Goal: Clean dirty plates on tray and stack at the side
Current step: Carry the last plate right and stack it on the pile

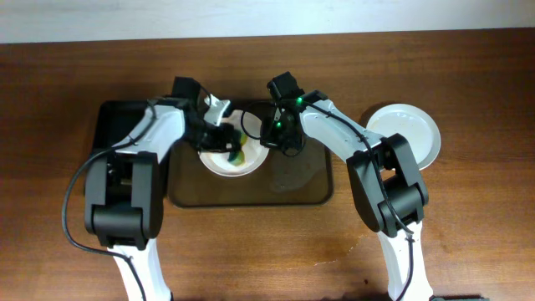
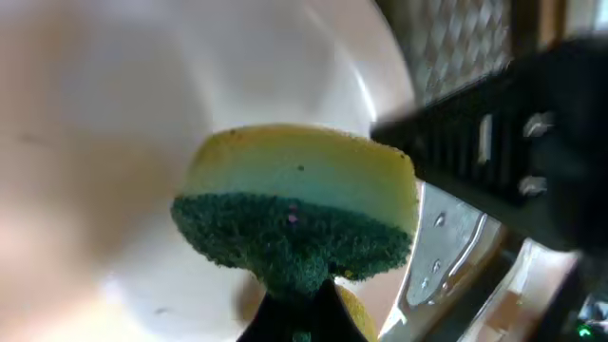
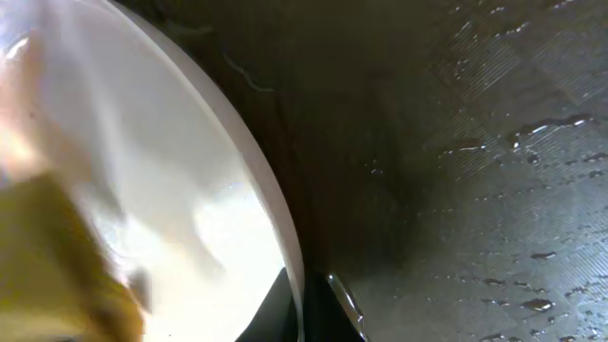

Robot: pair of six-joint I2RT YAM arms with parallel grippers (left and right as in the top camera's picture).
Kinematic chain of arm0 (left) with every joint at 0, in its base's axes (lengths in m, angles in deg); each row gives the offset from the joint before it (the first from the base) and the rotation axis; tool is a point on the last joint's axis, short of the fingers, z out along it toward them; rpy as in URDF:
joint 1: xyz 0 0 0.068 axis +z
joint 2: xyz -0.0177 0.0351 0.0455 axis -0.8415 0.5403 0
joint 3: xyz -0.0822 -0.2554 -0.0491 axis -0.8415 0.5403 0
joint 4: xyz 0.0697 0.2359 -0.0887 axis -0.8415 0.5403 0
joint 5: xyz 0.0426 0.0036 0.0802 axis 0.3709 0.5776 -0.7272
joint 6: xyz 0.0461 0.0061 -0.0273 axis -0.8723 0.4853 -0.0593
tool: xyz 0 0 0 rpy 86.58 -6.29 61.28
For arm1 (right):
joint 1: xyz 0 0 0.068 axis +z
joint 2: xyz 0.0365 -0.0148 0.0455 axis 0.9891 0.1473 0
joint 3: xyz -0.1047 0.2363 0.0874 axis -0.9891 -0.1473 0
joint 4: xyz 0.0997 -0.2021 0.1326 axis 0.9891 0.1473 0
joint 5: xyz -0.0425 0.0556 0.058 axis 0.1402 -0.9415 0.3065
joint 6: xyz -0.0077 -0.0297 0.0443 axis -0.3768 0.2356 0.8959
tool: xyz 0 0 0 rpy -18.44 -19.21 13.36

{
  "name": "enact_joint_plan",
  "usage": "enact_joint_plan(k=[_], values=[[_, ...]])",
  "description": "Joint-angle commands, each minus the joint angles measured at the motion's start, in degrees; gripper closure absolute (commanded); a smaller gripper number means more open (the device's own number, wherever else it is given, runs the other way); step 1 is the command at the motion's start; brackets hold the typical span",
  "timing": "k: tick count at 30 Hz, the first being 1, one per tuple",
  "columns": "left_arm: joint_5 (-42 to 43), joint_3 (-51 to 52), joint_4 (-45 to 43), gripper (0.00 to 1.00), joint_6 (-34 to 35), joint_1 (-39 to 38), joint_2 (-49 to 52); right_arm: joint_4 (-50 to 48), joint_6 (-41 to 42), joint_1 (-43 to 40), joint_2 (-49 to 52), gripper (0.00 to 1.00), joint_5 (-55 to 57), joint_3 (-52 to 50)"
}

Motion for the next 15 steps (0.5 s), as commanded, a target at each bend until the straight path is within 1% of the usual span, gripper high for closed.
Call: enact_joint_plan(k=[1, 2, 3, 5, 7, 8, 11, 13, 15], values=[[2.8, -11.8, 5.4, 0.99, -0.3, 6.4, 0.2, 0.6, 0.4, 0.1, 1.5, 0.96, 1.8, 0.0], [2.8, -16.0, 8.8, 0.99, -0.3, 8.2, 0.2, 0.6, 0.4, 0.1, 1.5, 0.96, 1.9, 0.0], [2.8, -23.1, 14.7, 0.99, -0.3, 11.2, 0.2, 0.2, 0.4, 0.1, 1.5, 0.96, 1.8, 0.0], [2.1, -29.3, 20.7, 0.99, -0.3, 14.2, 0.2, 0.1, -1.5, 0.1, 1.0, 0.96, 1.6, 0.3], [-3.0, -32.0, 25.2, 0.99, -0.3, 16.5, 0.2, 0.4, -6.4, 0.1, -1.9, 0.96, 1.9, 1.6], [-7.3, -32.1, 26.6, 0.99, -0.3, 17.6, 0.2, 0.7, -8.0, 0.1, -4.6, 0.96, 3.5, 1.9], [-14.4, -31.9, 27.4, 0.99, -0.3, 18.6, 0.2, 3.9, -11.5, 0.4, -12.5, 0.96, 14.4, 1.9], [-16.8, -31.9, 27.2, 0.99, -0.3, 18.6, 0.3, 7.9, -13.2, 1.4, -17.1, 0.96, 26.0, 1.9], [-16.8, -31.9, 26.6, 0.99, -0.3, 18.6, 0.8, 10.8, -14.7, 4.6, -20.9, 0.96, 39.3, 1.9]])
